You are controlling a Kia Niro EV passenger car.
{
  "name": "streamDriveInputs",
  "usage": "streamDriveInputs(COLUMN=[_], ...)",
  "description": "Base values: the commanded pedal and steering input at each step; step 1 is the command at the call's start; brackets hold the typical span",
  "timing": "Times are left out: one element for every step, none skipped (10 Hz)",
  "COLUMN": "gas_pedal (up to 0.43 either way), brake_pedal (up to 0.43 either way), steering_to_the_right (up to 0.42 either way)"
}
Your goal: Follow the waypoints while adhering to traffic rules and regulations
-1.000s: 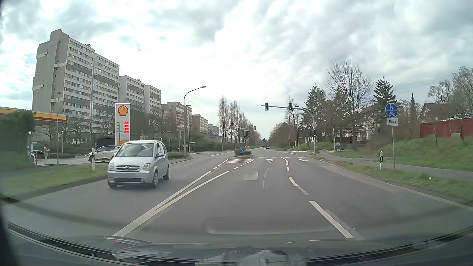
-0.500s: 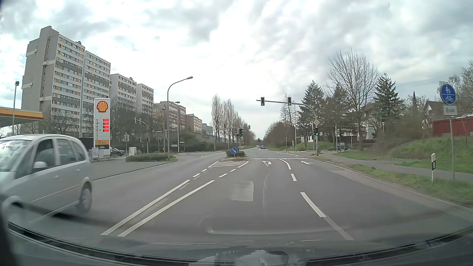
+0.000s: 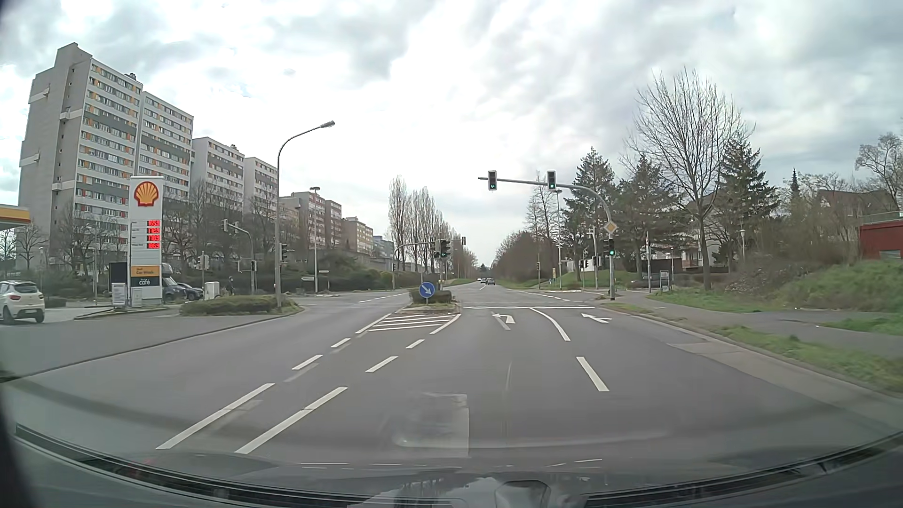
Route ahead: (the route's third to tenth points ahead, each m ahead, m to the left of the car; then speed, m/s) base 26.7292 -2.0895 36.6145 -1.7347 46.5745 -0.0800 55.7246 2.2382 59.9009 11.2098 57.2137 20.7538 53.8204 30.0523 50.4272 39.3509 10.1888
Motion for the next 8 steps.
streamDriveInputs(gas_pedal=[0.220, 0.209, 0.189, 0.177, 0.177, 0.157, 0.157, 0.150], brake_pedal=[0.000, 0.000, 0.000, 0.000, 0.000, 0.000, 0.000, 0.000], steering_to_the_right=[0.019, 0.019, 0.020, 0.020, 0.020, 0.021, 0.021, 0.021])
